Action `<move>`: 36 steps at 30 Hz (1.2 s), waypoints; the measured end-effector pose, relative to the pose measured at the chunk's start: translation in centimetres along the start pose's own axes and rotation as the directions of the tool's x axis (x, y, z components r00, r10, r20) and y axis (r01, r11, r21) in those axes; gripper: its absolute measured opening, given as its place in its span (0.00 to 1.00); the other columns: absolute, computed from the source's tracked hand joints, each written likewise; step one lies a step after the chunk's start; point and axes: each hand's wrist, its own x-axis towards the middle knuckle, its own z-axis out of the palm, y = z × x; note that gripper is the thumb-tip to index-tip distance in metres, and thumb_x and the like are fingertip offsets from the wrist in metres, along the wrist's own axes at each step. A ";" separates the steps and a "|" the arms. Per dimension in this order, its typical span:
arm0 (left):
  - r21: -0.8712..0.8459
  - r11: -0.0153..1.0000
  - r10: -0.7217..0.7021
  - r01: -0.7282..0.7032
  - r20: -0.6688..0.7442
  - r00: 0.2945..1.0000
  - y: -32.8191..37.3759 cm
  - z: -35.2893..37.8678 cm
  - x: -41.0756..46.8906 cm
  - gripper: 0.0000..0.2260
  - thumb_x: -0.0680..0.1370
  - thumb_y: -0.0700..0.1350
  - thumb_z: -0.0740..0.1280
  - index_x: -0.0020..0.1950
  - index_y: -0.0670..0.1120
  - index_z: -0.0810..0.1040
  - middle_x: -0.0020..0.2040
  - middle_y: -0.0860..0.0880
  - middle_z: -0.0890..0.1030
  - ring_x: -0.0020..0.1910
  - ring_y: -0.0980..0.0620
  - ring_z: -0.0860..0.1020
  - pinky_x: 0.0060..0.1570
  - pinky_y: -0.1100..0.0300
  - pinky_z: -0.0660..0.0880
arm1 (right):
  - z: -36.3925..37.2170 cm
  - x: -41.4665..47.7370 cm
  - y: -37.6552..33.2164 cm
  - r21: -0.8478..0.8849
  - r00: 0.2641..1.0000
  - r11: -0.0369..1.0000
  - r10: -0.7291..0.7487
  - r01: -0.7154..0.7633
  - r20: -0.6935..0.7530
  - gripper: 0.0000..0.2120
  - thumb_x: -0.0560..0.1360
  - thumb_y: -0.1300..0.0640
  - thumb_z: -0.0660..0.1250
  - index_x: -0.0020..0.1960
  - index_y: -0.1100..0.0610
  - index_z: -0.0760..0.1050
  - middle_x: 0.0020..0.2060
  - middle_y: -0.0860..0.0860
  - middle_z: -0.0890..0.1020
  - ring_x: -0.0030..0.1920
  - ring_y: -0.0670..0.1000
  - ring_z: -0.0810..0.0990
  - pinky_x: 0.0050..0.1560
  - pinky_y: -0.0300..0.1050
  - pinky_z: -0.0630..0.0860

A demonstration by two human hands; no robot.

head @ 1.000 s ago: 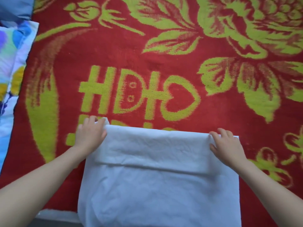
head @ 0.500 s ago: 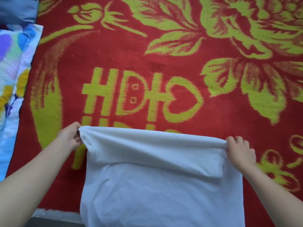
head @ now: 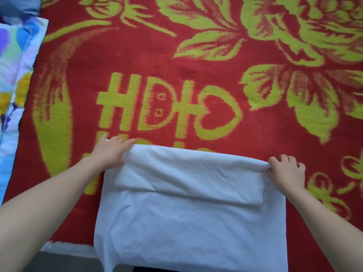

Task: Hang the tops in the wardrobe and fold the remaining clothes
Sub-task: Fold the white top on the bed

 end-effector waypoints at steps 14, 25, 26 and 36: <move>-0.044 0.881 0.369 -0.470 -0.558 0.743 -0.6 1.8 -16.1 0.08 0.69 0.46 0.59 0.38 0.48 0.58 0.25 0.46 0.69 0.19 0.50 0.70 0.20 0.64 0.54 | 1.1 -12.9 7.7 0.025 0.743 0.906 -0.329 0.422 -0.583 0.10 0.72 0.59 0.57 0.38 0.61 0.74 0.27 0.56 0.76 0.30 0.59 0.79 0.46 0.54 0.66; -0.138 0.946 0.243 -0.293 -0.300 0.923 5.1 13.7 -22.9 0.26 0.55 0.35 0.74 0.47 0.45 0.66 0.36 0.45 0.71 0.20 0.47 0.73 0.13 0.63 0.59 | 9.4 -23.9 8.4 -0.009 0.771 0.814 -0.553 0.580 -0.317 0.05 0.69 0.63 0.56 0.40 0.55 0.62 0.27 0.54 0.74 0.30 0.57 0.73 0.35 0.50 0.63; -0.123 0.970 0.190 -0.210 -0.159 0.969 5.3 14.4 -22.7 0.36 0.52 0.37 0.79 0.55 0.42 0.67 0.40 0.43 0.76 0.25 0.46 0.77 0.14 0.60 0.65 | 10.0 -24.0 7.8 -0.006 0.814 0.833 -0.542 0.553 -0.209 0.07 0.65 0.63 0.60 0.40 0.55 0.63 0.29 0.54 0.75 0.32 0.57 0.73 0.34 0.50 0.66; -0.341 0.918 -0.259 0.205 -0.124 0.958 7.5 12.4 -17.9 0.35 0.67 0.49 0.76 0.70 0.40 0.68 0.63 0.35 0.72 0.55 0.35 0.73 0.44 0.43 0.75 | 10.6 -19.0 2.6 0.603 0.892 0.662 0.273 -0.446 0.360 0.28 0.71 0.61 0.69 0.69 0.61 0.65 0.65 0.62 0.69 0.64 0.62 0.67 0.60 0.54 0.67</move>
